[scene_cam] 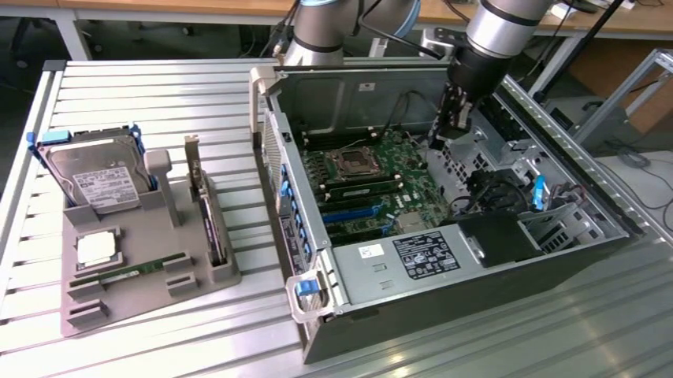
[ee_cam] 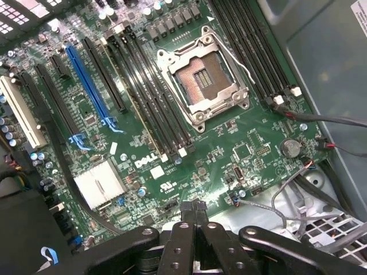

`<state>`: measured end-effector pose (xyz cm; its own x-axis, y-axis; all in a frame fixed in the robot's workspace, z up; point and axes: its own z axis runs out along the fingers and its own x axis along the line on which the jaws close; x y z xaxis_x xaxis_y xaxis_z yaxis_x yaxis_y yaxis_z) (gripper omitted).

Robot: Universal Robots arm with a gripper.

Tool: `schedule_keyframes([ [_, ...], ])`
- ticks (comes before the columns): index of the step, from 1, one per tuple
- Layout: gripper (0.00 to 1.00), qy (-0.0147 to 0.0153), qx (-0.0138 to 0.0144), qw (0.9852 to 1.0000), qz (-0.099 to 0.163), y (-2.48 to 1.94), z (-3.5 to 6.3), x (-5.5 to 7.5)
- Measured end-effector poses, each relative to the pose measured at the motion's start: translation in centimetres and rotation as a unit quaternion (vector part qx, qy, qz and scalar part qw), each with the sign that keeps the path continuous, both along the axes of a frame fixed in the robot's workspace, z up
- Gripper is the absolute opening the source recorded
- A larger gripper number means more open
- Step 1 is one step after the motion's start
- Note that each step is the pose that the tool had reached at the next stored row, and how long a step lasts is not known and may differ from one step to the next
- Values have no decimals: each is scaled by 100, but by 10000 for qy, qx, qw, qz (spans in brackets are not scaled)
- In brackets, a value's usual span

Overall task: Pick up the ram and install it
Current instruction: 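Press down the ram until it locks into place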

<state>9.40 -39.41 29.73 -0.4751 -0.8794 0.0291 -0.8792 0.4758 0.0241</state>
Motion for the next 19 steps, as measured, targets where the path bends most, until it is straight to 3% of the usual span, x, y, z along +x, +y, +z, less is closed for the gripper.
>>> schedule_keyframes([
  [4,11,0,-16,9997,-246,0,-1,2],
  [11,11,0,-47,9975,-702,0,-1,2],
  [19,11,1,-80,9915,-1301,0,-2,2],
])
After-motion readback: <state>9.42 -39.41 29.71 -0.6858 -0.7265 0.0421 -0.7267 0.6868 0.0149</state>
